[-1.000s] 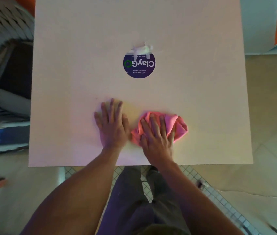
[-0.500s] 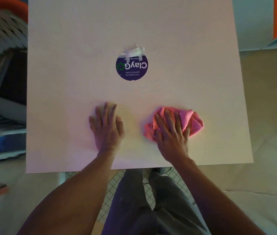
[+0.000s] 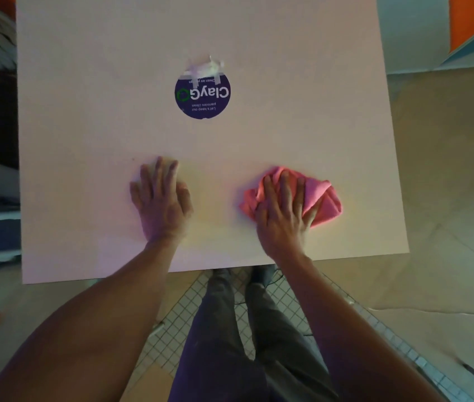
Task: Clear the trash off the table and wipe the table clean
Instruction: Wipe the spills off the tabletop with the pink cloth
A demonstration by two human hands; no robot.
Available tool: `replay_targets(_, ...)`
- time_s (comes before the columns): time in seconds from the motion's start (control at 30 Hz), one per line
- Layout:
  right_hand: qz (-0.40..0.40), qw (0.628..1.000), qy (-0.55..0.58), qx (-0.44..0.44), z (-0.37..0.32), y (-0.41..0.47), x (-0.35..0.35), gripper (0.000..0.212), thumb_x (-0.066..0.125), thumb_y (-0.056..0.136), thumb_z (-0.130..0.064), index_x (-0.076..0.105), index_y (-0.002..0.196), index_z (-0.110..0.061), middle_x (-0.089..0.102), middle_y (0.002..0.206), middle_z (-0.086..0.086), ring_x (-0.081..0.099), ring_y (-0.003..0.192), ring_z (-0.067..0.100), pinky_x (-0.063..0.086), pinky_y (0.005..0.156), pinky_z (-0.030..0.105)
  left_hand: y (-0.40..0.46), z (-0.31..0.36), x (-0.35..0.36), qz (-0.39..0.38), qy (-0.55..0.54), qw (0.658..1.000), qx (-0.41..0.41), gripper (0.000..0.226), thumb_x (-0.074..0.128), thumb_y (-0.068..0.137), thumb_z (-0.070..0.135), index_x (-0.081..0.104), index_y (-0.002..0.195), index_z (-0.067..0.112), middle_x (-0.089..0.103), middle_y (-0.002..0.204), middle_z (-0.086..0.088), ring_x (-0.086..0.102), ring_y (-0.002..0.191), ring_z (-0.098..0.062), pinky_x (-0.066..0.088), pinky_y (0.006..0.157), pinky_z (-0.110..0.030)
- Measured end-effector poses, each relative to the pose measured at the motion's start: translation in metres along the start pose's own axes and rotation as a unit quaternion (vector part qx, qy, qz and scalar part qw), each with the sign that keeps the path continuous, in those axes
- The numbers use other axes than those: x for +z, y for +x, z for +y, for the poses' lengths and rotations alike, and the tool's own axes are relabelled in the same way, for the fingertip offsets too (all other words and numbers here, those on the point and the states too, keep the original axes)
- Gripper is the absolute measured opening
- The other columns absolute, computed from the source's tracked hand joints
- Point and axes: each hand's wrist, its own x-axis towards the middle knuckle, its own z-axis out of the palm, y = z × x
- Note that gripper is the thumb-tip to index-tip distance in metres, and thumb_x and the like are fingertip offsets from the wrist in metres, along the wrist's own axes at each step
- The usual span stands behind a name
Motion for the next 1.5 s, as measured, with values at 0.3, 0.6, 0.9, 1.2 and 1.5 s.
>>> replay_targets(0.3, -0.022, 0.999, -0.007, 0.041, 0.044, -0.007, -0.017, 0.056, 0.021, 0.101, -0.046, 0.014, 0.156, -0.043, 0.005, 0.167, -0.008, -0.005, 0.154, 0.019, -0.002, 0.115, 0.071, -0.001, 0.003, -0.001, 0.003, -0.012, 1.0, -0.001, 0.048, 0.037, 0.104, 0.035, 0.041, 0.151, 0.028, 0.033, 0.163, 0.001, 0.022, 0.153, -0.032, 0.014, 0.122, -0.055)
replay_targets(0.6, -0.012, 1.0, 0.004, -0.014, -0.033, -0.018, 0.012, 0.056, 0.021, 0.103, -0.04, 0.012, 0.158, -0.035, 0.003, 0.167, -0.004, -0.006, 0.154, 0.026, -0.001, 0.113, 0.071, -0.004, 0.003, 0.004, 0.017, -0.006, 1.0, 0.008, 0.049, 0.035, 0.104, 0.034, 0.042, 0.151, 0.025, 0.036, 0.161, -0.001, 0.025, 0.151, -0.034, 0.018, 0.12, -0.057)
replay_targets(0.9, -0.038, 0.999, -0.018, 0.005, 0.04, -0.024, -0.013, 0.053, 0.013, 0.104, -0.047, 0.006, 0.156, -0.045, -0.003, 0.167, -0.012, -0.012, 0.153, 0.015, -0.002, 0.114, 0.072, -0.008, 0.006, 0.004, 0.042, -0.015, 0.999, 0.025, 0.045, 0.038, 0.104, 0.032, 0.048, 0.147, 0.025, 0.04, 0.159, 0.0, 0.03, 0.15, -0.033, 0.021, 0.12, -0.055)
replay_targets(1.2, -0.018, 1.0, 0.0, 0.006, -0.037, -0.004, 0.013, 0.059, 0.022, 0.1, -0.041, 0.011, 0.158, -0.036, 0.001, 0.168, -0.003, -0.005, 0.154, 0.028, -0.002, 0.11, 0.076, -0.005, 0.003, 0.001, 0.048, -0.008, 0.999, 0.024, 0.044, 0.042, 0.101, 0.031, 0.052, 0.144, 0.026, 0.044, 0.156, 0.002, 0.033, 0.148, -0.031, 0.024, 0.117, -0.055)
replay_targets(1.5, -0.061, 0.993, -0.042, -0.089, -0.041, -0.075, 0.026, 0.057, 0.029, 0.101, -0.043, 0.017, 0.157, -0.038, 0.008, 0.167, -0.006, -0.003, 0.154, 0.023, 0.006, 0.115, 0.069, -0.004, 0.003, -0.002, 0.035, -0.025, 0.999, 0.022, 0.045, 0.043, 0.1, 0.031, 0.052, 0.144, 0.027, 0.043, 0.157, 0.002, 0.031, 0.149, -0.031, 0.022, 0.118, -0.054)
